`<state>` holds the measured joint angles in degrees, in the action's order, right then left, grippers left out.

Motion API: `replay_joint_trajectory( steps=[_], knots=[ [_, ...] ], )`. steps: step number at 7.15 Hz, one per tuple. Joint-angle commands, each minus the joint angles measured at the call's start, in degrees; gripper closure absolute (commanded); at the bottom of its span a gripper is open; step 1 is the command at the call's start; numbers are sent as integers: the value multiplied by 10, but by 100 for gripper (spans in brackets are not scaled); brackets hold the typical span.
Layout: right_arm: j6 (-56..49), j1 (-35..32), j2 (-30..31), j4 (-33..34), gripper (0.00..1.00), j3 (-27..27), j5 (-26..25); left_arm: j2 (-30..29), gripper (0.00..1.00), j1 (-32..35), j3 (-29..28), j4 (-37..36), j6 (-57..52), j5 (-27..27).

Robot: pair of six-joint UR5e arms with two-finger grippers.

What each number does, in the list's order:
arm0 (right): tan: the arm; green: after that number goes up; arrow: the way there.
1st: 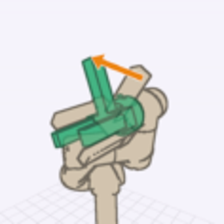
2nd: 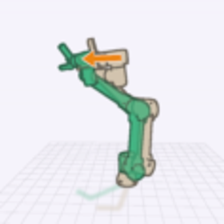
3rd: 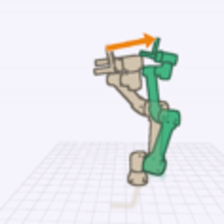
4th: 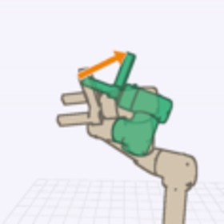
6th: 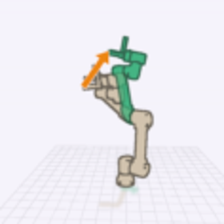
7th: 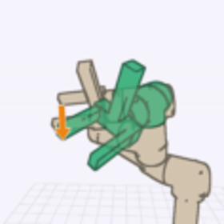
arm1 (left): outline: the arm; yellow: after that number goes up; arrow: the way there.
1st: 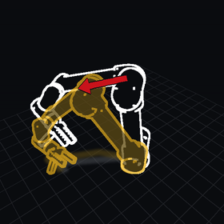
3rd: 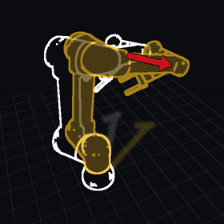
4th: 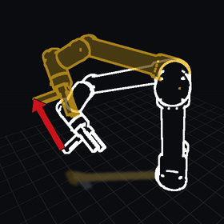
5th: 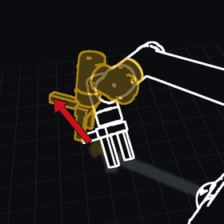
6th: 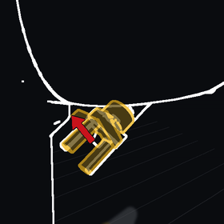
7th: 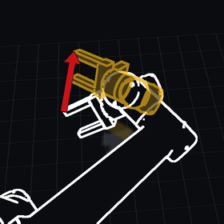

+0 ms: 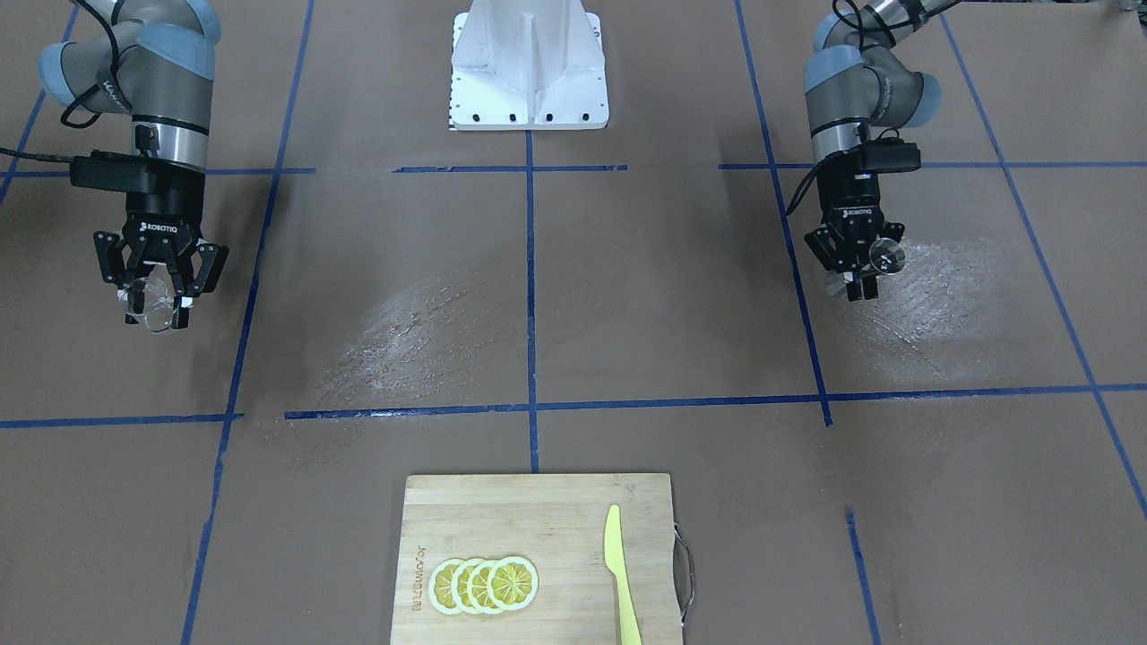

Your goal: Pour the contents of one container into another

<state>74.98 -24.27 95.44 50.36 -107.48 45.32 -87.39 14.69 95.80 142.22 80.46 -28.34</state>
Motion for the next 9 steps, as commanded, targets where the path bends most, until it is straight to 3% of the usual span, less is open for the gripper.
replay_joint_trajectory(
  steps=[1,5,6,9],
  knots=[
    [3,9,2,-1,100,0,-8,0,100,-13,-17,-15,21,36],
    [3,25,1,-1,100,1,-22,-8,100,-15,-28,-15,28,37],
    [4,30,1,0,100,1,-30,-10,88,-16,-35,-15,28,37],
    [4,33,0,0,100,3,-31,-21,73,-16,-40,-16,28,37]
  ],
)
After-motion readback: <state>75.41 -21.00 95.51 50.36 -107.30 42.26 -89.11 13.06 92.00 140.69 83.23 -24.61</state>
